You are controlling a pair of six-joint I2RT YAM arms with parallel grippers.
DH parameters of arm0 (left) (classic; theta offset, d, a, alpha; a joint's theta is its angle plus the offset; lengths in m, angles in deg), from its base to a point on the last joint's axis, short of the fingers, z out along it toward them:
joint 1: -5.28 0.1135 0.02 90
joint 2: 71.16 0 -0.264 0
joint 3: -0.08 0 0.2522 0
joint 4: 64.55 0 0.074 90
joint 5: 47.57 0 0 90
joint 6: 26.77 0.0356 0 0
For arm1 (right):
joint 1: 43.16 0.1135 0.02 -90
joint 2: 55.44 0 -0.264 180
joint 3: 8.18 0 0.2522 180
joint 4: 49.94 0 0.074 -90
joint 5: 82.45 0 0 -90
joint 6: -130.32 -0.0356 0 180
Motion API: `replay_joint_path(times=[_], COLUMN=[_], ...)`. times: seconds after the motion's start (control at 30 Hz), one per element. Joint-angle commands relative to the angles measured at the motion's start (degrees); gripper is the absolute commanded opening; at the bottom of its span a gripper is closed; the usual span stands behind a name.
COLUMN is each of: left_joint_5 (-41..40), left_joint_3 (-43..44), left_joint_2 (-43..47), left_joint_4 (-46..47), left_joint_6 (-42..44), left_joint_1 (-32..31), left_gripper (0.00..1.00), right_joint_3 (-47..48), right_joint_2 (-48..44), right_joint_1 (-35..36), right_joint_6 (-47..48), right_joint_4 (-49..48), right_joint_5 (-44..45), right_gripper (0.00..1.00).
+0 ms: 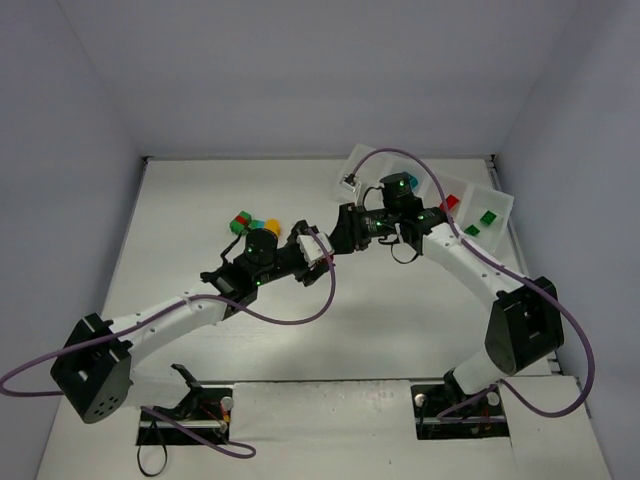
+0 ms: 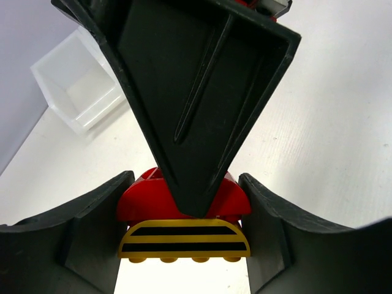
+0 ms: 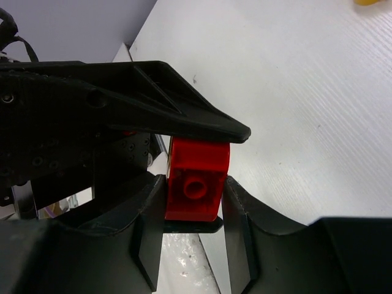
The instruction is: Sort the legos into containers by color
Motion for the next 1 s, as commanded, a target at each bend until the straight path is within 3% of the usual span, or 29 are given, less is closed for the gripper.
replay_joint_path(times=[0.0,0.03,0.07,0.1,0.2,0.47,0.97], left_joint_5=[0.92,-0.13,-0.66,-1.19,-3.73,-3.66,-1.63], left_joint_3=[2.94,2.24,1.71,1.18,-1.1,-2.95,-0.67], left_joint_2=[1.95,2.47,2.74,3.27,5.64,9.69,4.77], left_joint_4=[5.03,5.03,5.12,5.12,5.03,1.78,2.83], left_joint_6=[-0.34,-0.34,-0.43,-0.34,0.19,1.07,-0.25], left_joint_1=[0.27,0.27,0.27,0.27,0.27,0.44,0.44], left_gripper=[0.33,0.4,0.57,0.65,0.79,0.82,0.82], right_joint_3=[0.34,0.34,0.25,0.25,0.25,0.78,1.4], right_joint_2=[-2.2,-2.38,-2.64,-2.65,-2.65,-2.38,-2.91], right_joint_1=[0.63,0.55,0.2,-0.07,-1.12,-2.0,-1.92], right_joint_6=[1.77,1.94,2.12,2.12,2.38,2.56,1.94], right_joint_4=[-2.94,-2.94,-2.94,-2.94,-2.94,-2.94,-2.94], right_joint_5=[-1.44,-1.17,-0.82,-0.47,-0.55,-1.7,-3.28], right_gripper=[0.04,0.03,0.02,0.0,0.0,0.0,0.0])
